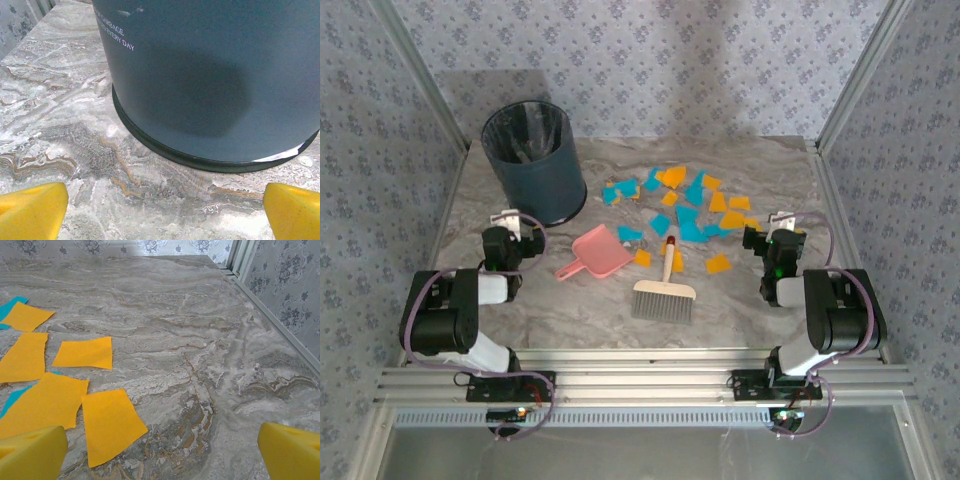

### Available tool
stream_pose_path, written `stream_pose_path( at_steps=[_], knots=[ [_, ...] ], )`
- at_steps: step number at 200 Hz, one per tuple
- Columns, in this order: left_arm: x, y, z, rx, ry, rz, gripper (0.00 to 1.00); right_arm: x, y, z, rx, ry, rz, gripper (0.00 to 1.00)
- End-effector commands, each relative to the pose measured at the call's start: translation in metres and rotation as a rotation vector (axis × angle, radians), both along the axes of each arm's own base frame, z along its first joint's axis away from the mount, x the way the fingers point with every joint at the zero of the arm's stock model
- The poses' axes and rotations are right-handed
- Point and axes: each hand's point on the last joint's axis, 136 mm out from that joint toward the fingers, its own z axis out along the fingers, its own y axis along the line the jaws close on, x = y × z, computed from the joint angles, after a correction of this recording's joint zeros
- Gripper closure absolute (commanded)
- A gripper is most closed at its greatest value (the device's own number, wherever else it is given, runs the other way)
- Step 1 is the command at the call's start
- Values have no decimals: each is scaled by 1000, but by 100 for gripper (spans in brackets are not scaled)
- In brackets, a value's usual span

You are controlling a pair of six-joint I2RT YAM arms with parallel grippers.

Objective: Sweep away the paper scraps from the table

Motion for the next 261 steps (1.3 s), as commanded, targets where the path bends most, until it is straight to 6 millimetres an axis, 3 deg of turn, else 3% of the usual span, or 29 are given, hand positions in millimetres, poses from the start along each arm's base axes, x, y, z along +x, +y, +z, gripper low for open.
stream_pose_path(
  at_steps=[1, 59, 112, 156, 205, 261],
  knots=[
    [6, -1, 7, 10, -19, -7, 0, 3, -1, 3, -9, -6, -12, 0],
    [5, -1, 8, 10, -23, -7, 0, 2, 0, 4, -10, -17, -6, 0],
    [-7, 11, 35, 41, -64, 97, 0, -6, -3, 13, 3, -57, -16, 0],
    [-34, 16, 58, -70, 82, 224, 0, -15, -7, 30, -8, -79, -47, 0],
    [-80, 0, 75, -177, 259, 261, 0, -32, -8, 57, 100, 11, -95, 0],
    [-127, -57, 65, -278, 503, 165, 1, -61, 6, 71, 310, 157, -134, 0]
  ],
)
